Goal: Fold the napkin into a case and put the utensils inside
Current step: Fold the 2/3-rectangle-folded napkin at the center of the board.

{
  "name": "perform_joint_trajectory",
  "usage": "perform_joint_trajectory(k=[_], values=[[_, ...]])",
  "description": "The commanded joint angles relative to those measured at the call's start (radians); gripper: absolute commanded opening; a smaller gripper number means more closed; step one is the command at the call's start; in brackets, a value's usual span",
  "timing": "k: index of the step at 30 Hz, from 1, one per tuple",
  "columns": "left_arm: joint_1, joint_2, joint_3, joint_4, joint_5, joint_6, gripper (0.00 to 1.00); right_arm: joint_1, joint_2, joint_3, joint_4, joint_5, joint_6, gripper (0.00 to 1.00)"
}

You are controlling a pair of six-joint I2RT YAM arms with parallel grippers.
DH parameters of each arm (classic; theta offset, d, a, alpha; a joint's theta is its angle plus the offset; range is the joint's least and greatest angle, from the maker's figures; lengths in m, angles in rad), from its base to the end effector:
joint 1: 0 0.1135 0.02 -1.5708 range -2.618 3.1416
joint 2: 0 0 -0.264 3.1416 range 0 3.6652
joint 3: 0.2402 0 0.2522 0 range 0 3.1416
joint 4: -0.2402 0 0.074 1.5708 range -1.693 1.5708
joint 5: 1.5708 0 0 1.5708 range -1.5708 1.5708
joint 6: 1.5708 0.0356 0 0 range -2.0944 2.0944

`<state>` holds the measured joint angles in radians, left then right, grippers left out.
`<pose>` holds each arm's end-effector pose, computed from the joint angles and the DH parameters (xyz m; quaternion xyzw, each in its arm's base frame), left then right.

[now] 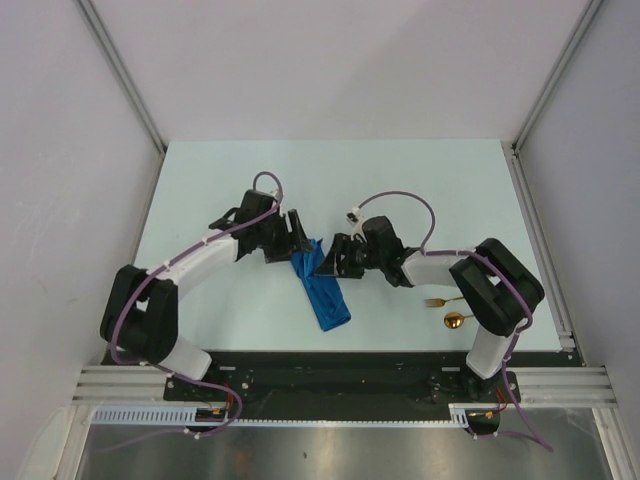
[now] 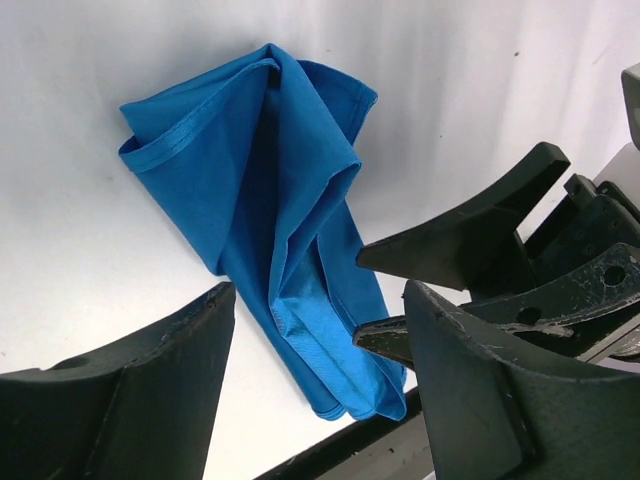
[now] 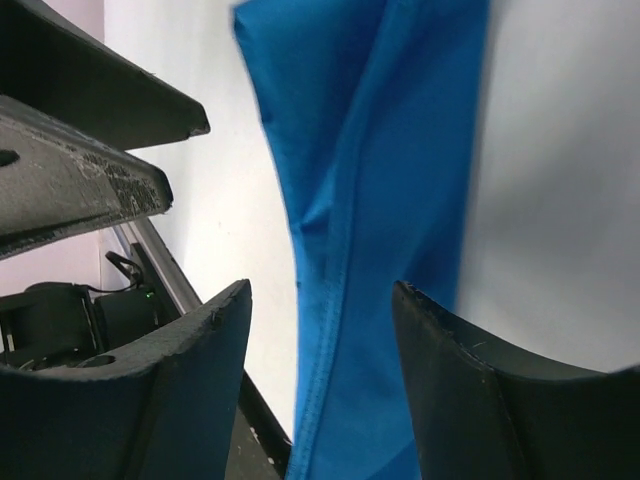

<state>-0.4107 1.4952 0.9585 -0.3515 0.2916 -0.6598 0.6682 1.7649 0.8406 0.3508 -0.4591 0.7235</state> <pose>0.2796 -0.1329 0.2192 -0.0676 0.9311 -0.2867 0.2150 0.2691 0.2325 0.1557 -0.0851 0.8579 0.4519 0.2293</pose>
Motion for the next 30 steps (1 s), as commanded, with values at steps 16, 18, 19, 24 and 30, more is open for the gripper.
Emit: perform_joint_trajectory(k=[16,18,19,24,30], values=[[-0.040,0.109,0.072,0.028,-0.178,-0.040,0.51,-0.116,0.166,0.179,0.106,-0.093,-0.001,0.56],[-0.034,0.118,0.077,0.031,-0.167,-0.040,0.49,-0.117,0.185,0.204,0.114,-0.090,0.004,0.57],[-0.033,0.123,0.082,0.031,-0.164,-0.038,0.49,-0.116,0.195,0.212,0.109,-0.087,0.002,0.57],[-0.025,0.143,0.076,0.052,-0.140,-0.041,0.41,-0.117,0.231,0.245,0.090,-0.081,-0.010,0.56],[-0.022,0.129,0.056,0.078,-0.128,-0.050,0.36,-0.117,0.271,0.284,0.071,-0.085,-0.021,0.40]])
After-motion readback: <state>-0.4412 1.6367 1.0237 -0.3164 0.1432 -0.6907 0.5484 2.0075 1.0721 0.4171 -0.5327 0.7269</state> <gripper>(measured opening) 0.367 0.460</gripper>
